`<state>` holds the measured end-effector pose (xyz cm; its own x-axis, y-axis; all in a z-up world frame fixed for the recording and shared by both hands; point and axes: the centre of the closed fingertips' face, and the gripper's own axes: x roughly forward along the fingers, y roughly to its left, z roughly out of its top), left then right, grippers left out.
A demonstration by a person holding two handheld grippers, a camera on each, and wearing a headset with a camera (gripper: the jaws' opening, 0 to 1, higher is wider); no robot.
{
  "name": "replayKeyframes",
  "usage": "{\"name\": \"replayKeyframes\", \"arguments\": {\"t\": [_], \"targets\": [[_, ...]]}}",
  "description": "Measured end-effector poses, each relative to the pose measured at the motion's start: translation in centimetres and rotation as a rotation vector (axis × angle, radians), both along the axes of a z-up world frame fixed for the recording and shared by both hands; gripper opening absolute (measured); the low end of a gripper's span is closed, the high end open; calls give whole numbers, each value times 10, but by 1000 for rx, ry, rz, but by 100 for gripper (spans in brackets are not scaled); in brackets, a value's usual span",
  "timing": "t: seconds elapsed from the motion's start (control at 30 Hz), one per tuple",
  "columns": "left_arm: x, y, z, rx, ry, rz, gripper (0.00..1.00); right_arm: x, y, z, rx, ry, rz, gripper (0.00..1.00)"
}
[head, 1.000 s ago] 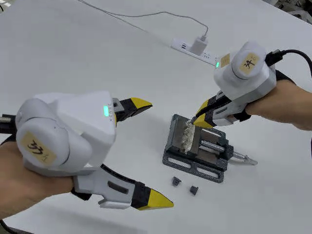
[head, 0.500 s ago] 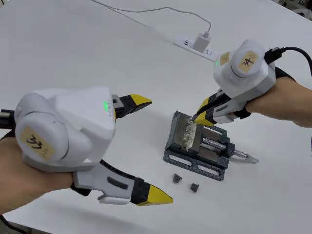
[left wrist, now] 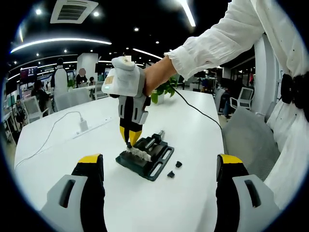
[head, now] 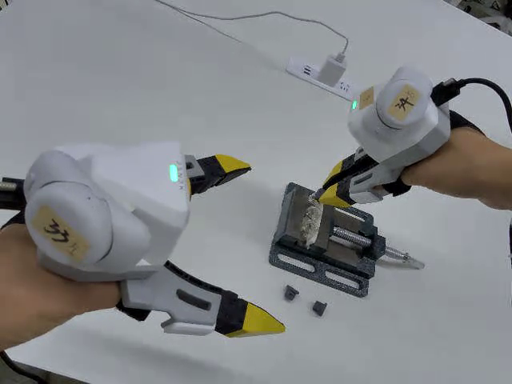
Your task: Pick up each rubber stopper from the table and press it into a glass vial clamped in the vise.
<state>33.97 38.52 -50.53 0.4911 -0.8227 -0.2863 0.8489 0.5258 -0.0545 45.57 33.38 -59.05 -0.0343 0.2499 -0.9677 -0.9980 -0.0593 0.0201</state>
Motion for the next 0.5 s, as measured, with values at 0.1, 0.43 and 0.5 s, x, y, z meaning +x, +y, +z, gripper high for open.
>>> {"name": "replayKeyframes", "arguments": {"t": [0.1,0.43,0.5], "targets": [[0,0,-1,4,3,0,97,-1,0,0,-4,0,-1,5],[0,2,-1,1,4,2,96,2,2,-2,-58,-9,41,4],[0,2,-1,2,4,1,96,2,3,-2,-69,-9,50,5]]}}
